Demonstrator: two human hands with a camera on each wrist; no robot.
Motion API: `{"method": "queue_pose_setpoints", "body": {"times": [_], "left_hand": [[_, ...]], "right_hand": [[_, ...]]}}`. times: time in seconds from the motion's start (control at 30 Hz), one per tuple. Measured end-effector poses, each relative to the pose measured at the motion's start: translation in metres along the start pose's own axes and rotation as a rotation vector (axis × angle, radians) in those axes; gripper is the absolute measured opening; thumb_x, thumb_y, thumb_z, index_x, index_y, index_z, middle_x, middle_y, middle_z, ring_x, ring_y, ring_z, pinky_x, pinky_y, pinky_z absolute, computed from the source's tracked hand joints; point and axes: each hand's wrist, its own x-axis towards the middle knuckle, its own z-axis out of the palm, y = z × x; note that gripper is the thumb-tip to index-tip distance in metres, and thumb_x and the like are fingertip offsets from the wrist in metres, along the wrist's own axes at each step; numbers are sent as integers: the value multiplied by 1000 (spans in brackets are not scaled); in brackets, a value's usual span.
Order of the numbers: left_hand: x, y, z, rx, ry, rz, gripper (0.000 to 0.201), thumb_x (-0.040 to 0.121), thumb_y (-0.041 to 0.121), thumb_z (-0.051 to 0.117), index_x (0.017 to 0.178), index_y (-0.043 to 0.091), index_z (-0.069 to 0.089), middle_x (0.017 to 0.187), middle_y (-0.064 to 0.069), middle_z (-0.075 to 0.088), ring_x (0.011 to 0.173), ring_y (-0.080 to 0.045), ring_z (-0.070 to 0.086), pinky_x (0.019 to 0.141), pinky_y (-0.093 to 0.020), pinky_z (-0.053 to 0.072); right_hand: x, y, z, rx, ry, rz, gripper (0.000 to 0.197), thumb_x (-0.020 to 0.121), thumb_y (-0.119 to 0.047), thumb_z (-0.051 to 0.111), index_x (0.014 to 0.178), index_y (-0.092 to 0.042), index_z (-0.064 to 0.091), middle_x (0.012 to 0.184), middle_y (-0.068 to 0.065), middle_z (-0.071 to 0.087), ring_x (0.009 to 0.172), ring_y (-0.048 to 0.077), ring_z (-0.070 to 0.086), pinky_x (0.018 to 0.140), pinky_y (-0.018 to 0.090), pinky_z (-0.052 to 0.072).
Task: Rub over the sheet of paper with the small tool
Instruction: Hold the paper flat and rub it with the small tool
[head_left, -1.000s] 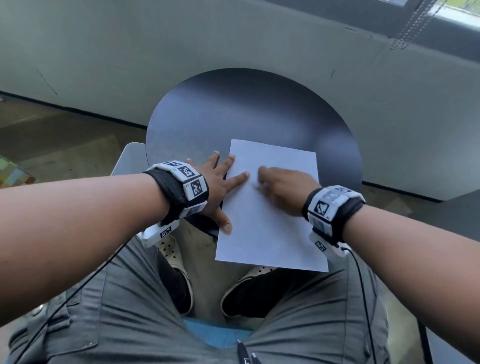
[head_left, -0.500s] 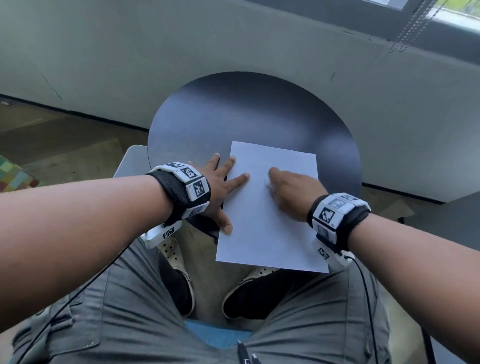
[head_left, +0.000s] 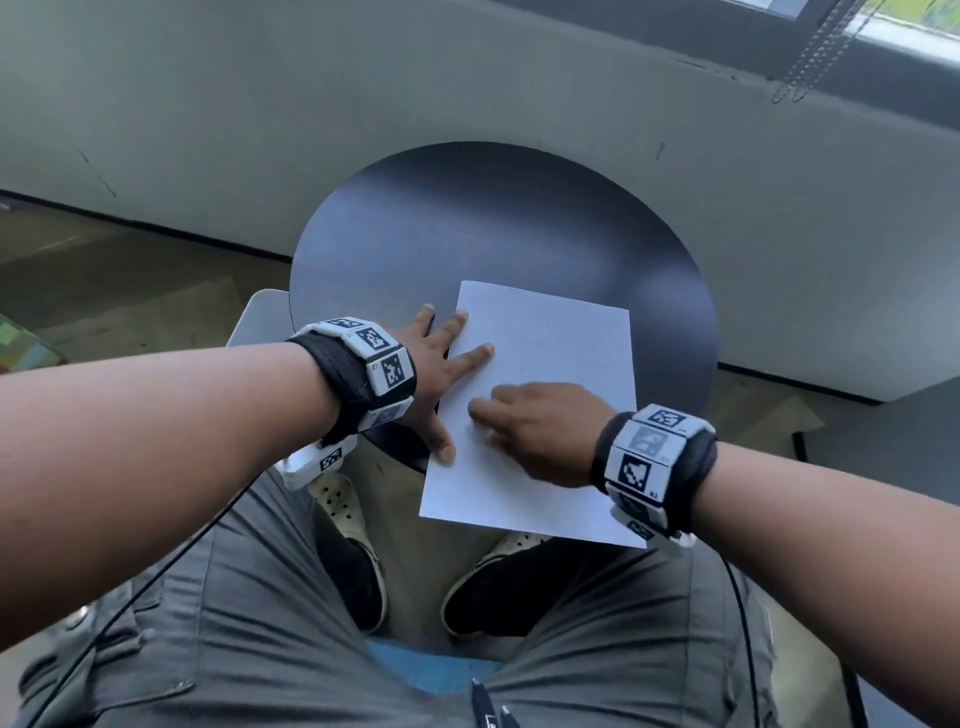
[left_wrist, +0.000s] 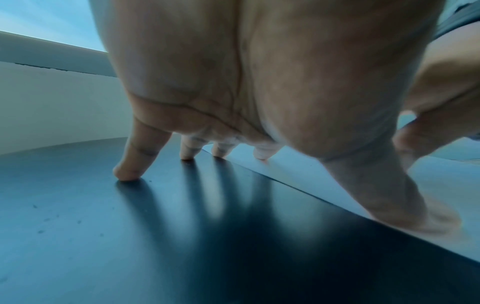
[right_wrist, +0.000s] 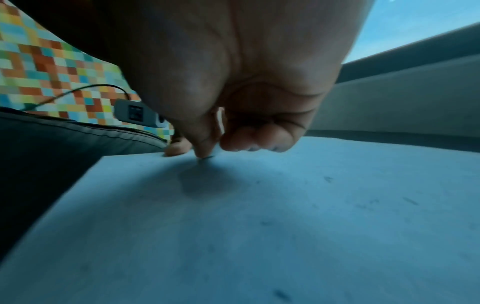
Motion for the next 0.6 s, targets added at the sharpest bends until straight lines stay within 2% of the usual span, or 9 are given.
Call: {"method": "queue_pose_setpoints", "body": {"times": [0.03,0.07,0.13,0.2,0.27,0.33,0.43,0.5,0.6], "left_hand": [[0,-1,0,3,-6,1,138,51,88,66,148,44,-22,159,-2,-30,147,-38,-18,108,-68,23],[-1,-1,-1,2,-9,5,138,51,88,66,148,44,-22,159,-1,-30,147,-38,-17,108,-67,23],[-4,-1,-3,-2,-2,12,137,51,87,67,149,44,-18,160,-1,-27,148,-38,-15,108,-66,25],[-5,0,-8,22,11,18,137,51,86,69,152,41,-12,160,-2,-26,148,-36,-14,108,-66,25],[-2,2,-18,65,31,44,135,50,87,67,154,37,-2,160,-1,-26,148,-31,-18,110,-70,16],[1,5,-27,75,62,81,125,55,91,58,155,30,13,163,1,-19,150,-26,-13,112,-69,13],[5,11,-28,34,100,103,111,62,89,55,145,20,29,162,-3,9,148,-24,16,110,-59,28],[8,15,-24,42,154,106,108,58,88,61,136,19,34,152,-4,28,136,-27,35,100,-50,42],[11,16,-20,61,160,69,117,50,90,63,142,30,23,144,-3,31,127,-28,38,91,-50,48]], "right_hand": [[-3,0,0,-9,-14,-60,15,99,-32,38,113,-27,37,101,1,52,90,29,56,70,43,50],[-3,7,-3,1,-3,-35,16,99,-35,37,113,-28,39,103,0,52,93,27,56,72,43,50],[1,30,-8,86,36,201,24,97,-44,31,111,-28,44,108,-1,56,99,27,57,78,40,48],[4,48,-12,197,62,415,29,99,-49,33,108,-24,46,107,2,59,95,28,55,77,38,45],[8,53,-11,215,76,455,28,100,-47,37,106,-22,46,105,5,60,91,29,52,74,37,42],[9,52,-9,202,85,413,22,99,-44,39,105,-23,46,106,4,59,95,28,52,78,38,44],[9,53,-11,170,54,360,15,95,-37,43,107,-28,45,109,1,57,100,26,52,84,40,45],[10,55,-11,143,53,376,17,96,-38,41,105,-25,43,107,2,58,97,28,53,83,42,47],[13,60,-11,148,120,525,21,99,-40,34,97,-19,36,98,8,60,84,34,53,76,43,49]]}}
